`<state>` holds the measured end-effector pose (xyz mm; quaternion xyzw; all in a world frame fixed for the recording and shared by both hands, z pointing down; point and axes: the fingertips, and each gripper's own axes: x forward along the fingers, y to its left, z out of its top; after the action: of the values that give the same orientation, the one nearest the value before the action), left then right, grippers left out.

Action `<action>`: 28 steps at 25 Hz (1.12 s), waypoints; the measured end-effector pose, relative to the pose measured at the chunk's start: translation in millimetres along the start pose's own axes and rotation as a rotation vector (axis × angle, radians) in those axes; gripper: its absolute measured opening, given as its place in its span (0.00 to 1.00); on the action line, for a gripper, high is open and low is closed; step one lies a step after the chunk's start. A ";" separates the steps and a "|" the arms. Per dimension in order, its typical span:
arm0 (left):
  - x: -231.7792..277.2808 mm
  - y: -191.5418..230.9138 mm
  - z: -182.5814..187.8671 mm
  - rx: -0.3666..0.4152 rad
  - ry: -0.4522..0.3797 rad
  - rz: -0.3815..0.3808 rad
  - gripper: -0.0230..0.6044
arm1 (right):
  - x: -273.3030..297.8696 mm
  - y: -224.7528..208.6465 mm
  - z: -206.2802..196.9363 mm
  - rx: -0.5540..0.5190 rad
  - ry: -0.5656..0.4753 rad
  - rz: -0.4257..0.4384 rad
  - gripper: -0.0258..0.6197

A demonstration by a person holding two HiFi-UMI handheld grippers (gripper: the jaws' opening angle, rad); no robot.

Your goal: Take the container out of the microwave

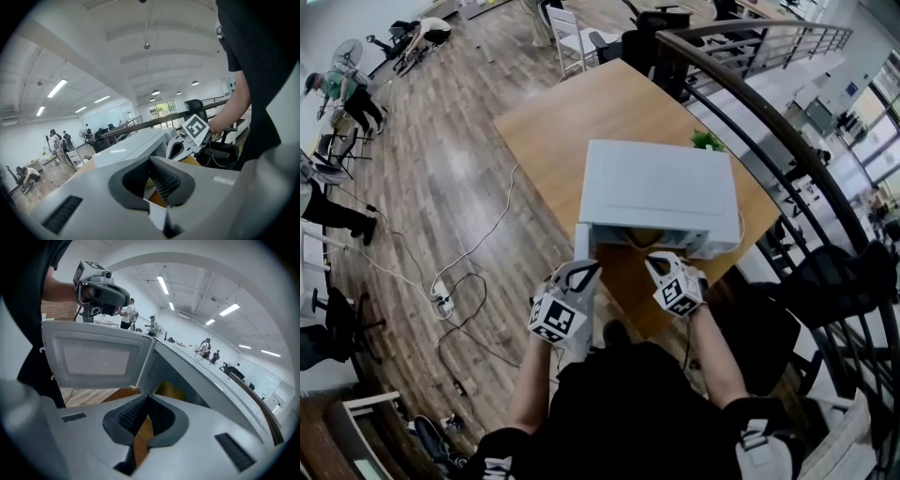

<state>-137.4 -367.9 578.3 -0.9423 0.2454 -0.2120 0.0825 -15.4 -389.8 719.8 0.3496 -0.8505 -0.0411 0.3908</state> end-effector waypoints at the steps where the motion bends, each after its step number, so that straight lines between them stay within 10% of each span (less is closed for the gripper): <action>1: 0.8 0.8 -0.6 0.001 0.000 -0.004 0.04 | 3.7 -0.7 -1.6 0.000 0.007 0.005 0.04; 28: -4.4 -1.2 -21.5 -0.008 0.037 -0.068 0.04 | 90.8 -2.1 -23.4 0.057 0.146 0.074 0.12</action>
<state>-149.8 -365.8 596.2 -0.9464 0.2154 -0.2311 0.0668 -38.9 -443.5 793.0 0.3311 -0.8328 0.0232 0.4430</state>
